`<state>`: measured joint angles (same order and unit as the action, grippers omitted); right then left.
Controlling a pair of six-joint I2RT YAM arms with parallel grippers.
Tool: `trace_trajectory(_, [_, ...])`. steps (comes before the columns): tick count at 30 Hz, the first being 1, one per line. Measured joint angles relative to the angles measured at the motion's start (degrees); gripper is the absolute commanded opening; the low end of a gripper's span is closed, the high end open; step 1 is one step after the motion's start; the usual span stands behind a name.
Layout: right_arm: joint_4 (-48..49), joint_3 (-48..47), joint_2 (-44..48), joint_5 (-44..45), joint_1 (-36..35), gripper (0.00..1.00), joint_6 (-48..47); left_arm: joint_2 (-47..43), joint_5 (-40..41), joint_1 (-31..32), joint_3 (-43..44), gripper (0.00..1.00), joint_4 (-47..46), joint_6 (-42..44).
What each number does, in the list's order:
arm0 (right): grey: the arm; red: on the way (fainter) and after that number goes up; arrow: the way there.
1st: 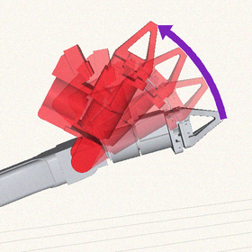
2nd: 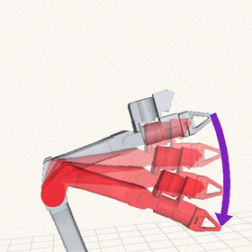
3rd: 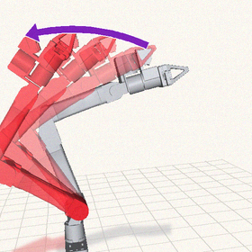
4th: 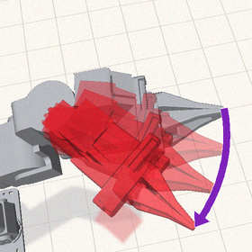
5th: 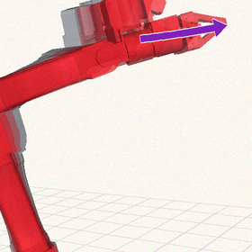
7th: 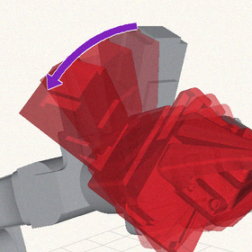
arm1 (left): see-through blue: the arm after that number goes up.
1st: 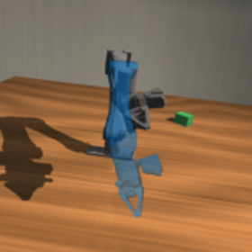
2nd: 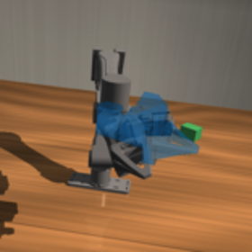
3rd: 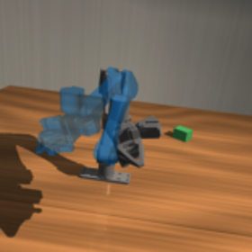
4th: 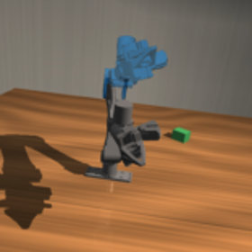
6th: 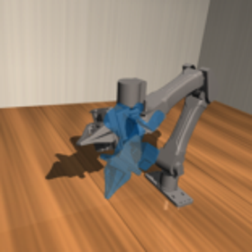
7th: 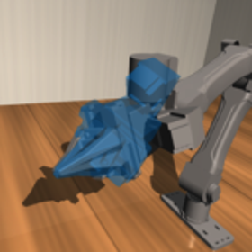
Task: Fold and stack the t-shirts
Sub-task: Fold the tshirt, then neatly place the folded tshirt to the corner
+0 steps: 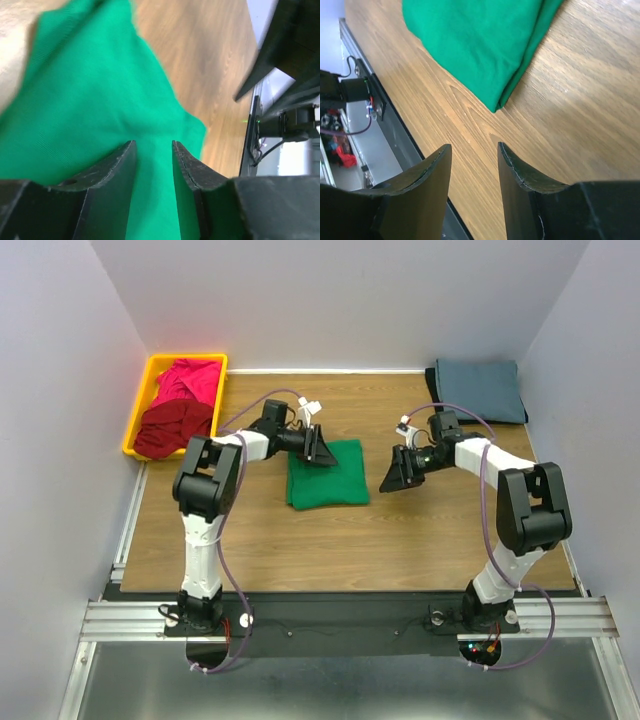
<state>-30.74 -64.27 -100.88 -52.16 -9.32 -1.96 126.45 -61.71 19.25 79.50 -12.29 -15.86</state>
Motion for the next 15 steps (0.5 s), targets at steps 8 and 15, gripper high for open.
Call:
trace_trajectory(8, [4.35, 3.76, 3.61, 3.85, 1.27, 0.52, 8.79, -30.12, 15.69, 4.76, -6.45, 0.55, 14.14, 23.54])
trace_trajectory(15, [7.3, 4.2, 3.67, 5.6, 1.84, 0.59, 15.87, -42.45, 37.03, 22.93, -13.44, 0.59, 16.39, 43.78])
